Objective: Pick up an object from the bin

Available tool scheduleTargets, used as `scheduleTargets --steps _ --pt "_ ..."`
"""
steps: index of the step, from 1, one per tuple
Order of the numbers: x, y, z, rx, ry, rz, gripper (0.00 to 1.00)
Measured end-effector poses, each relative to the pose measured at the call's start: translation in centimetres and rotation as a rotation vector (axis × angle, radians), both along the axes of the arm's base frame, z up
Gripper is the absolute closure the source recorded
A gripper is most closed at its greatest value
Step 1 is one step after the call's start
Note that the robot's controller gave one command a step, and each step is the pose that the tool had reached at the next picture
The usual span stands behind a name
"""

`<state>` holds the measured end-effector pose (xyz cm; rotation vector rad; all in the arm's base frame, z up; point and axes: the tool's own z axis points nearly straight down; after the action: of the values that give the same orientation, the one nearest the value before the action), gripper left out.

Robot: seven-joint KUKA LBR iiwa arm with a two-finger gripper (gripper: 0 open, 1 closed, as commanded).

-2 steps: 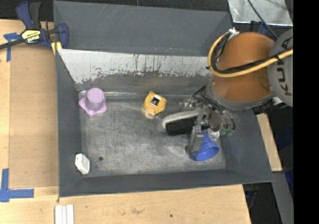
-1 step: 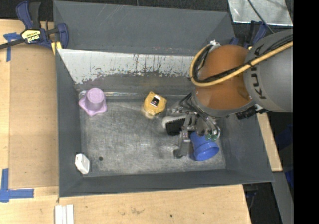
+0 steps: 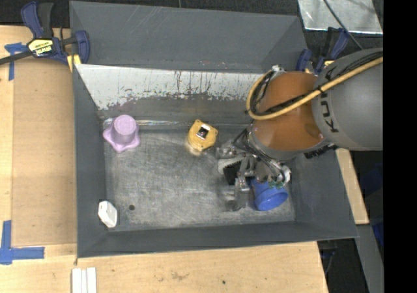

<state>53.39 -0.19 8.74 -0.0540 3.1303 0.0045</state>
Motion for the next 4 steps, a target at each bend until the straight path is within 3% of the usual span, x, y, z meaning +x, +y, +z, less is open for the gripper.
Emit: scheduleTargets --steps 1,2,3,4 --pt "4.5 -2.0 -0.9 -0.002 -0.002 0.037 1.0" --pt "4.5 -2.0 -0.9 -0.002 -0.002 0.036 1.0" --pt "5.1 -2.0 10.5 -0.003 0.008 0.028 1.0" --pt "5.1 -2.0 10.5 -0.003 0.008 0.028 1.0"
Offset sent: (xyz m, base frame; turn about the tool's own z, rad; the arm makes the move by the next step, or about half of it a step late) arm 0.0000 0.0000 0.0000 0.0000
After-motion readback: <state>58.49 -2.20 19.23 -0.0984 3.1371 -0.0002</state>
